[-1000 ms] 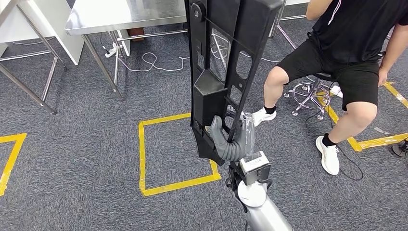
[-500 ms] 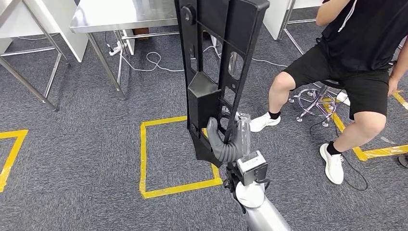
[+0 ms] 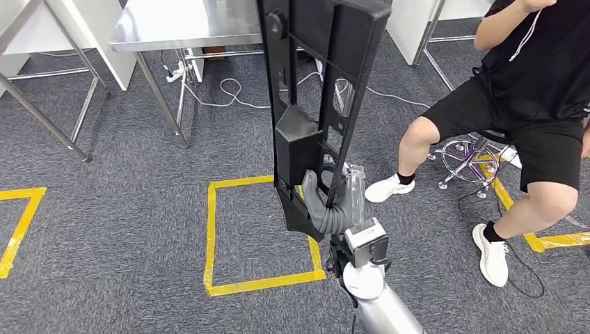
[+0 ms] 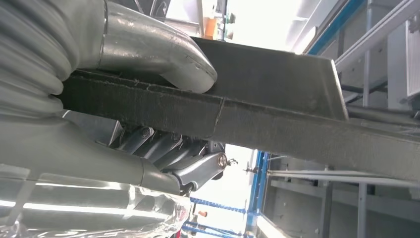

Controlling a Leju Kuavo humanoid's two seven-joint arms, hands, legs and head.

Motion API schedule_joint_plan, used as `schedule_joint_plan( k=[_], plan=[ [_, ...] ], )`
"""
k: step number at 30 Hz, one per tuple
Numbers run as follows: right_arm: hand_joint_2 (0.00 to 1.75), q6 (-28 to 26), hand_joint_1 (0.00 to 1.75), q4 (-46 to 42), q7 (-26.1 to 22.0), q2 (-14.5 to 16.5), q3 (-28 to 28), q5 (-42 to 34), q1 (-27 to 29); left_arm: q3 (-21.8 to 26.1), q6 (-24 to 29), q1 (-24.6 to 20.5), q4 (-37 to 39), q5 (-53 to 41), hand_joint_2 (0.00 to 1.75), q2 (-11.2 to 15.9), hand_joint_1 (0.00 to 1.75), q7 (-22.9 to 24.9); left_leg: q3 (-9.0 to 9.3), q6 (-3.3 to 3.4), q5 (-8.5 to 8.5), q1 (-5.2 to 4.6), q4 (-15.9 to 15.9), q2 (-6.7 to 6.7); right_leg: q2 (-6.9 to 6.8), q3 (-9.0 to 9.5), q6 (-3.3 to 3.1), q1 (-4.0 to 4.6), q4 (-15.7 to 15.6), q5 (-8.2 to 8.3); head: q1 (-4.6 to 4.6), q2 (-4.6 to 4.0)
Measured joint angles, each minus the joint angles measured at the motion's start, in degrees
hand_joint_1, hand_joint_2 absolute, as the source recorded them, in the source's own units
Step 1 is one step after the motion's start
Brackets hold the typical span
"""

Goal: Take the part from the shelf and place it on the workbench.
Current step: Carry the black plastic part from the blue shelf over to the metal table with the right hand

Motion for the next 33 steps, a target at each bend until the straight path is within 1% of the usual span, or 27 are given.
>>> schedule_joint_plan(
  k=[1,2,4,5,6,7,8,9,10,11,12,14,16,17,18,20,21,22,23,24,25,26,27,29,31,32,33],
  plan=[
    [1.75,-0.02,1.75,-0.01,-0.05,0.03,0.00,-0.02,-0.04,-0.01,0.01,-0.04,-0.01,-0.09,1.75,-0.01,0.00,-0.04,-0.33,-0.32,-0.67,0.11,1.15,0.24,-0.02,0.46,-0.53,-0.14,-0.13,-0.25,-0.08,0.00],
    [1.75,-0.03,1.75,-0.01,-0.14,0.07,0.01,-0.03,-0.08,-0.01,0.05,-0.09,-0.02,-0.18,1.75,-0.01,0.00,-0.09,-1.46,-0.64,-1.82,0.21,3.67,0.54,-0.07,1.00,-1.04,-0.33,-0.26,-0.55,-0.14,0.00],
    [1.75,-0.03,1.75,0.01,-0.27,0.14,0.03,-0.04,-0.10,-0.01,0.13,-0.09,-0.02,-0.31,1.75,0.02,0.00,-0.14,-6.04,-1.13,-4.65,0.41,11.63,1.09,-0.19,1.77,-1.71,-0.26,-0.29,-1.28,-0.30,-0.01],
    [1.75,-0.04,1.75,0.04,-0.31,0.15,0.04,-0.04,-0.08,0.00,0.16,-0.02,-0.02,-0.31,1.75,0.05,0.00,-0.14,-8.63,-1.29,-5.51,0.51,15.30,1.22,-0.21,2.09,-1.81,-0.21,-0.29,-1.64,-0.28,-0.01],
    [1.75,-0.04,1.75,0.07,-0.32,0.15,0.05,-0.06,-0.04,0.00,0.15,0.08,-0.02,-0.33,1.75,0.07,0.00,-0.14,-10.45,-1.34,-5.22,0.58,17.17,1.28,-0.17,2.49,-1.77,-0.18,-0.28,-2.04,-0.30,-0.01],
    [1.75,-0.05,1.75,0.09,-0.33,0.15,0.05,-0.09,0.00,0.00,0.15,0.16,-0.02,-0.35,1.75,0.07,0.00,-0.14,-11.18,-1.30,-3.70,0.63,16.84,1.33,-0.12,3.02,-1.68,-0.18,-0.29,-2.48,-0.30,-0.01],
    [1.75,-0.05,1.75,0.10,-0.34,0.16,0.05,-0.12,0.02,0.00,0.14,0.20,-0.02,-0.37,1.75,0.09,0.00,-0.18,-10.64,-1.17,-1.01,0.64,14.07,1.38,-0.08,3.73,-1.52,-0.19,-0.29,-2.99,-0.29,-0.01],
    [1.75,-0.06,1.75,0.10,-0.36,0.16,0.05,-0.15,0.03,0.01,0.14,0.23,-0.02,-0.39,1.75,0.11,0.00,-0.23,-9.33,-0.96,1.97,0.64,9.95,1.47,-0.05,4.30,-1.33,-0.20,-0.35,-3.55,-0.28,-0.01],
    [1.75,-0.07,1.75,0.11,-0.38,0.17,0.07,-0.18,-0.01,0.03,0.14,0.22,0.00,-0.39,1.75,0.14,0.00,-0.28,-7.90,-0.74,3.97,0.50,6.30,1.57,-0.05,4.79,-1.06,-0.07,-0.42,-4.06,-0.27,-0.01],
    [1.75,-0.08,1.75,0.12,-0.41,0.19,0.09,-0.22,-0.08,0.06,0.14,0.18,0.01,-0.39,1.75,0.16,0.00,-0.38,-6.64,-0.43,4.97,0.31,3.41,1.64,-0.05,5.11,-0.74,0.07,-0.50,-4.47,-0.28,-0.01],
    [1.75,-0.12,1.75,0.13,-0.43,0.22,0.11,-0.26,-0.14,0.09,0.14,0.17,0.02,-0.39,1.75,0.16,0.00,-0.44,-6.00,-0.15,4.99,0.08,2.02,1.71,-0.06,5.18,-0.43,0.23,-0.68,-4.71,-0.27,-0.01],
    [1.75,-0.18,1.75,0.15,-0.45,0.27,0.17,-0.32,-0.22,0.13,0.14,0.20,0.03,-0.39,1.75,0.15,0.00,-0.56,-5.46,0.57,4.18,-0.25,1.27,1.64,-0.09,5.70,0.26,0.56,-0.66,-4.70,-0.29,-0.01],
    [1.75,-0.23,1.75,0.16,-0.45,0.27,0.24,-0.31,-0.28,0.14,0.14,0.33,0.03,-0.39,1.75,0.10,0.00,-0.62,-4.50,1.38,3.93,-0.22,0.67,1.45,-0.12,5.43,0.69,0.73,0.74,-5.11,-0.21,-0.01],
    [1.75,-0.24,1.75,0.17,-0.46,0.26,0.29,-0.30,-0.39,0.15,0.14,0.35,0.02,-0.39,1.75,0.09,0.00,-0.63,-3.89,1.78,3.75,-0.18,0.44,1.32,-0.12,4.35,0.69,0.76,2.79,-5.75,-0.16,-0.01],
    [1.75,-0.25,1.75,0.17,-0.46,0.24,0.33,-0.28,-0.46,0.16,0.14,0.34,0.02,-0.39,1.75,0.09,0.00,-0.65,-3.41,2.13,3.51,-0.16,0.26,1.23,-0.10,2.34,0.57,0.73,6.08,-6.73,-0.13,-0.01],
    [1.75,-0.26,1.75,0.27,-0.46,0.16,0.39,-0.30,-0.51,0.19,0.15,0.31,0.02,-0.37,1.75,0.13,0.00,-0.63,-2.75,2.58,2.83,-0.31,0.23,1.05,-0.08,-2.78,0.27,0.76,13.62,-8.88,-0.09,-0.01],
    [1.75,-0.27,1.75,0.37,-0.45,0.10,0.40,-0.31,-0.48,0.21,0.16,0.33,0.02,-0.32,1.75,0.10,0.00,-0.60,-2.26,2.67,2.39,-0.42,0.23,0.94,-0.07,-4.91,0.31,0.80,15.85,-9.33,-0.09,-0.01],
    [1.75,-0.27,1.75,0.47,-0.45,0.05,0.40,-0.32,-0.46,0.24,0.17,0.37,0.02,-0.27,1.75,0.05,0.00,-0.55,-1.61,2.71,1.89,-0.56,0.23,0.82,-0.07,-5.98,0.55,0.87,15.91,-8.71,-0.07,-0.01],
    [1.75,-0.28,1.75,0.55,-0.45,0.02,0.40,-0.35,-0.47,0.26,0.18,0.39,0.02,-0.22,1.75,-0.03,0.00,-0.51,-0.80,2.69,1.32,-0.70,0.23,0.67,-0.07,-6.00,0.87,0.96,13.86,-7.03,-0.06,-0.01],
    [1.75,-0.31,1.75,0.59,-0.45,0.01,0.40,-0.37,-0.49,0.28,0.18,0.41,0.02,-0.20,1.75,-0.14,0.00,-0.48,0.07,2.63,0.71,-0.81,0.23,0.55,-0.07,-5.10,1.19,1.06,10.03,-4.48,-0.05,-0.01],
    [1.75,-0.34,1.75,0.62,-0.45,-0.01,0.39,-0.39,-0.48,0.29,0.17,0.40,0.04,-0.20,1.75,-0.23,0.00,-0.49,0.89,2.51,0.07,-0.94,0.27,0.45,-0.09,-4.10,1.19,1.24,6.17,-2.01,-0.06,-0.01],
    [1.75,-0.38,1.75,0.64,-0.44,-0.01,0.39,-0.40,-0.52,0.30,0.15,0.38,0.05,-0.20,1.75,-0.31,0.00,-0.55,1.43,2.31,-0.50,-1.06,0.28,0.34,-0.15,-3.25,0.72,1.43,3.22,-0.51,-0.07,-0.01],
    [1.75,-0.42,1.75,0.65,-0.44,-0.01,0.38,-0.39,-0.54,0.30,0.13,0.32,0.06,-0.20,1.75,-0.34,0.00,-0.62,1.69,2.02,-1.03,-1.14,0.25,0.30,-0.18,-2.59,0.11,1.61,1.49,0.44,-0.08,-0.01],
    [1.75,-0.46,1.75,0.64,-0.42,0.00,0.35,-0.37,-0.57,0.32,0.08,0.26,0.05,-0.21,1.75,-0.36,0.00,-0.80,2.04,1.42,-1.47,-1.15,0.40,0.35,-0.11,-2.01,-1.31,1.78,0.78,0.36,-0.08,-0.01],
    [1.75,-0.50,1.75,0.58,-0.43,0.09,0.31,-0.34,-0.54,0.36,0.06,0.20,0.01,-0.23,1.75,-0.30,0.00,-0.90,1.97,0.79,-1.88,-0.98,1.57,0.58,0.06,-0.88,-2.12,1.36,0.29,0.29,-0.09,0.00],
    [1.75,-0.51,1.75,0.55,-0.43,0.19,0.30,-0.34,-0.56,0.40,0.06,0.14,-0.01,-0.25,1.75,-0.30,0.00,-0.91,1.15,0.42,-2.31,-0.86,3.31,0.69,0.08,-0.14,-2.53,1.12,0.14,0.06,-0.13,0.00],
    [1.75,-0.51,1.75,0.51,-0.44,0.32,0.29,-0.33,-0.55,0.45,0.07,0.06,-0.01,-0.26,1.75,-0.30,0.00,-0.90,-0.54,-0.02,-3.17,-0.66,6.25,0.84,0.09,0.52,-2.80,0.93,-0.01,-0.27,-0.19,0.00]
  ],
)
